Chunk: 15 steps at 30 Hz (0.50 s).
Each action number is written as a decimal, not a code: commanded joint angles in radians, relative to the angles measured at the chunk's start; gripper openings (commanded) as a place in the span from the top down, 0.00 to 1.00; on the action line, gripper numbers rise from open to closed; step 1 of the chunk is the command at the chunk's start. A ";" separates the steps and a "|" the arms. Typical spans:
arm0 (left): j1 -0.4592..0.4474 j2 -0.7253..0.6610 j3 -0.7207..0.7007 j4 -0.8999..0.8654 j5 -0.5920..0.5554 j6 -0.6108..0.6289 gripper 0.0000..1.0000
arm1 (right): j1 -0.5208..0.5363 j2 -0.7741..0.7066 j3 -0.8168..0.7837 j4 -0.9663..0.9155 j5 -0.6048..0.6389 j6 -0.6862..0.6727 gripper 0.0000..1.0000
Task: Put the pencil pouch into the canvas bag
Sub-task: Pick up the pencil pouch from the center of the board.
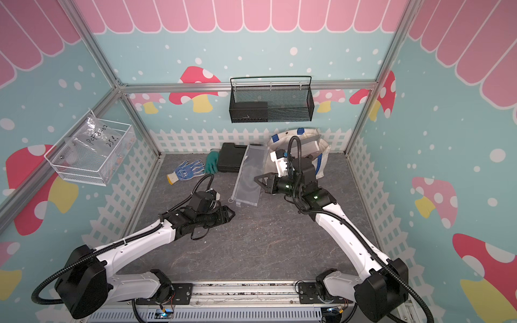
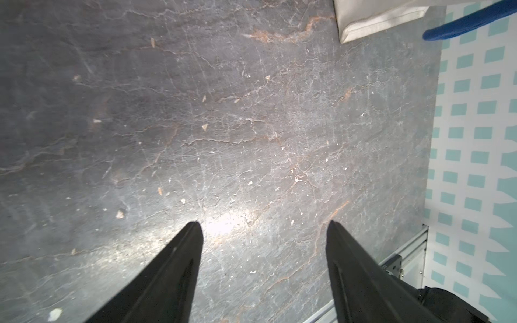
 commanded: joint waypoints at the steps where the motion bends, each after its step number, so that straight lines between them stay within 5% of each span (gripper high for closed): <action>1: 0.003 -0.015 0.031 -0.038 -0.037 0.028 0.26 | -0.011 0.057 0.133 -0.010 0.081 0.029 1.00; 8: 0.004 -0.013 0.061 -0.066 -0.051 0.053 0.26 | -0.176 0.171 0.330 -0.013 0.162 0.138 1.00; 15: 0.005 -0.042 0.063 -0.083 -0.081 0.057 0.26 | -0.310 0.176 0.282 0.004 0.261 0.235 1.00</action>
